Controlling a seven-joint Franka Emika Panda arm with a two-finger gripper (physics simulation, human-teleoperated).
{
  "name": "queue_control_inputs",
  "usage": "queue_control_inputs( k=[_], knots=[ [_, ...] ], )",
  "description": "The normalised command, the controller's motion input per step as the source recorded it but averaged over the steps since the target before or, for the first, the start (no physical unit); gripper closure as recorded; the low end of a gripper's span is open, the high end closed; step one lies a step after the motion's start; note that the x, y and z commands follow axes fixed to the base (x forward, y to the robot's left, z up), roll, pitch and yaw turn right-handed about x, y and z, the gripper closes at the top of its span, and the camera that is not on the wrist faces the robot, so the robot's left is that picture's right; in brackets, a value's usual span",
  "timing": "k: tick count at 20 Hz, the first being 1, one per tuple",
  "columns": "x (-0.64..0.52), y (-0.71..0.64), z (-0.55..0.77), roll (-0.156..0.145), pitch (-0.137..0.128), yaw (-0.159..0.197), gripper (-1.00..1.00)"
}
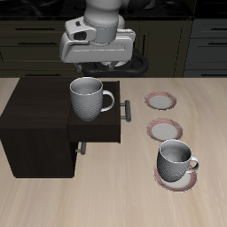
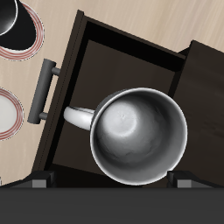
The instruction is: Place the porcelain mug that is in the drawer onto the nearest plate relative to the robot
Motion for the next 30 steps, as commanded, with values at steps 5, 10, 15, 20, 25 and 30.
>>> queue_control_inputs(
  k=[5,10,15,20,25,30],
  knots=[
    [0.02,0.08,-0.45,0.008,0.056,-0.028,-1.00],
    [0.01,0.02,-0.39,0.001,0.046,-0.017,-1.00],
    [-0.10,0.17,-0.38,0.050,0.053,-0.021,1.00],
    [-0.06,0.01,-0.02,0.009,0.000,-0.024,1.00],
    [-0.05,-0.20,0.10,-0.042,-0.025,-0.058,1.00],
    [-0.13,-0.14,0.39,-0.068,-0.089,-0.056,1.00]
  ],
)
